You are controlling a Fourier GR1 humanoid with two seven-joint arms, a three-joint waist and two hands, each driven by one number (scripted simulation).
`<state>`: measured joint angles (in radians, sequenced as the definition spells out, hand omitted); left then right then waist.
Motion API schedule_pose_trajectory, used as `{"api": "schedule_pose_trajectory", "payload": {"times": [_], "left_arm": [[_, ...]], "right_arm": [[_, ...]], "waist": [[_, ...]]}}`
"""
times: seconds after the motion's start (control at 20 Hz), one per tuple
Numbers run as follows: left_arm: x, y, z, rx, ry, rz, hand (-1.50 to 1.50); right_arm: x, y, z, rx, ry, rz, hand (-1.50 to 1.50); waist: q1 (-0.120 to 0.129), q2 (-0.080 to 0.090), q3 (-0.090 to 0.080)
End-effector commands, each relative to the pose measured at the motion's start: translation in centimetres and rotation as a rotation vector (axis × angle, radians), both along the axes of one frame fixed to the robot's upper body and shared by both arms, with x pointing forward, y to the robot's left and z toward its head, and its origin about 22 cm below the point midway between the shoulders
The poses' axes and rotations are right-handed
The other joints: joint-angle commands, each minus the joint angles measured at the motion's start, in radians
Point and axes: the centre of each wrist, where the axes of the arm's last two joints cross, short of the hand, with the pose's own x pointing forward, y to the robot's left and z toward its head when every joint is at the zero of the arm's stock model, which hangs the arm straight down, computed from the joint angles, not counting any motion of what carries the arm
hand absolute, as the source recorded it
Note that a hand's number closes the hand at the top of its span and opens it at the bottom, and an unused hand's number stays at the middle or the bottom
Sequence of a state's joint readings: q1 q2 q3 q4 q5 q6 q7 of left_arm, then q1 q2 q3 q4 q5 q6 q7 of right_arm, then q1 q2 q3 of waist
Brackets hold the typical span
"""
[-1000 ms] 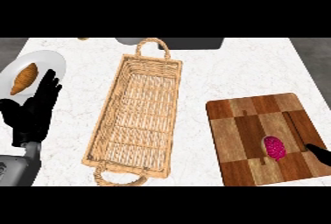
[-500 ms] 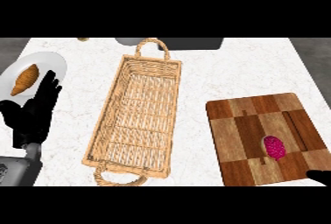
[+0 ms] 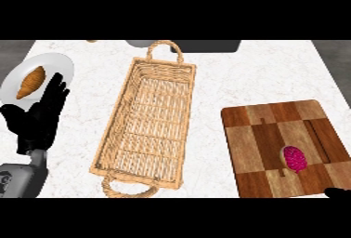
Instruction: Pick the cupcake from the cutting board and place it in the basket
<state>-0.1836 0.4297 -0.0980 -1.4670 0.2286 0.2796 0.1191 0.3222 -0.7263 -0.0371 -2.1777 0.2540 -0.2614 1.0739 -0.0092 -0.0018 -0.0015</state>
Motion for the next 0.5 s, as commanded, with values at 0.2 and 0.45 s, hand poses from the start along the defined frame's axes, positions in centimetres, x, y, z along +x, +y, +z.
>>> {"api": "schedule_pose_trajectory", "payload": {"times": [0.2, 0.45], "left_arm": [[0.5, 1.3, -0.6, 0.006, -0.003, 0.002, 0.0], [0.9, -0.8, 0.9, -0.024, 0.002, 0.001, 0.0]], "right_arm": [[-1.4, 1.9, -4.8, 0.059, -0.017, -0.05, -1.5], [0.1, 1.9, -6.4, 0.023, -0.043, -0.053, -1.5]], "waist": [[0.001, 0.001, 0.002], [0.005, 0.001, 0.002]]}}
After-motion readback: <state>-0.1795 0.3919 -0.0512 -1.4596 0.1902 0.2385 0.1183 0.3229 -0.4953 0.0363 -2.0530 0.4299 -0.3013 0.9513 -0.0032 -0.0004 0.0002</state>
